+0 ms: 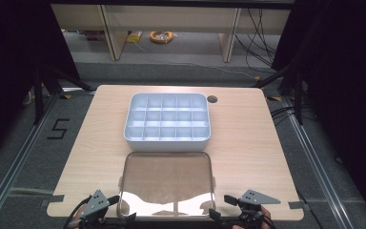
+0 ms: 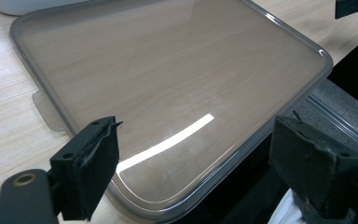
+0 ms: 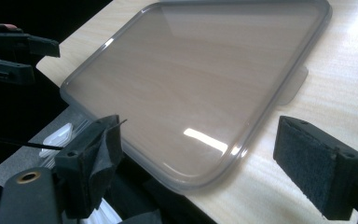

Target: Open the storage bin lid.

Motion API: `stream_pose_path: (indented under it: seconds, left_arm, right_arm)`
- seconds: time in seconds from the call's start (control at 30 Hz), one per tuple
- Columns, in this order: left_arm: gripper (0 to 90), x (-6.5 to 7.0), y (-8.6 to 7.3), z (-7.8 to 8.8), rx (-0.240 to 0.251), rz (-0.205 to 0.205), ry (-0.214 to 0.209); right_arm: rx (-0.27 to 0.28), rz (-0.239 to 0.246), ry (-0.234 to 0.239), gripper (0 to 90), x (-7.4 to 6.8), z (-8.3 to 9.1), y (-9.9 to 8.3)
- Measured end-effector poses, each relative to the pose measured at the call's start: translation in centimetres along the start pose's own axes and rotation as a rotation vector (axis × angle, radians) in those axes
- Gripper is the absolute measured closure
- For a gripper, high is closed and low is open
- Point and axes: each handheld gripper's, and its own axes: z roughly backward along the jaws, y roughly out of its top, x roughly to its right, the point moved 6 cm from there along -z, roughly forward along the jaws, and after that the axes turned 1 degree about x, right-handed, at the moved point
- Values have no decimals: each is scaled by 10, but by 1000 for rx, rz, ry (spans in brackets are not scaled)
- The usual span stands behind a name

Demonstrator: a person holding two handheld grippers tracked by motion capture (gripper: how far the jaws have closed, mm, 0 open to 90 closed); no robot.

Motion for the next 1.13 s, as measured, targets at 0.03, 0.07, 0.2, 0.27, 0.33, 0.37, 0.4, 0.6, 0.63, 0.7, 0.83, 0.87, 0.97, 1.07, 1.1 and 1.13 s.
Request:
stream_pose_path:
  seconds: [0.03,0.07,0.2,0.27,0.33,0.37,0.4,0.6,0.63,0.7,0.83,0.87,0.97,1.07,1.1,1.13]
  left_arm:
    - [154,1,-1,1,-4,2,10]
    - [154,1,-1,1,-4,2,10]
    - [154,2,-4,3,-18,-12,7]
    - [154,4,-5,2,-14,-13,3]
    - [154,6,-8,2,-22,-21,-1]
    - [154,6,-8,2,-22,-21,-1]
    - [154,7,-8,2,-23,-20,-5]
    - [154,7,-10,3,-33,-31,-4]
    - [154,7,-10,3,-40,-17,-2]
    - [154,7,-10,3,-39,-30,-3]
    - [154,7,-10,3,-39,-29,-6]
    - [154,7,-10,3,-38,-30,-6]
    - [154,6,-10,3,-41,-26,-8]
    - [154,6,-10,2,-29,-10,-8]
    - [154,6,-10,2,-29,-12,-8]
    - [154,6,-10,2,-29,-12,-8]
  right_arm:
    - [-15,-44,8,163,-4,2,-3]
    - [-15,-44,8,163,-4,2,-3]
    - [16,-3,15,163,-3,2,-4]
    - [2,-32,23,164,-6,5,-6]
    - [14,-14,15,164,-4,6,-6]
    - [27,20,12,164,-2,6,-5]
    - [12,-34,21,164,-6,7,-7]
    - [16,-18,10,164,-4,7,-8]
    - [13,-19,0,165,-3,8,-8]
    - [17,-22,8,165,-4,8,-8]
    - [24,-29,13,165,-4,8,-8]
    - [17,-33,17,165,-5,8,-8]
    - [24,-14,9,165,-2,8,-8]
    - [26,2,-2,166,0,8,-7]
    - [21,-9,4,166,-1,8,-8]
    - [21,-9,4,166,-1,8,-8]
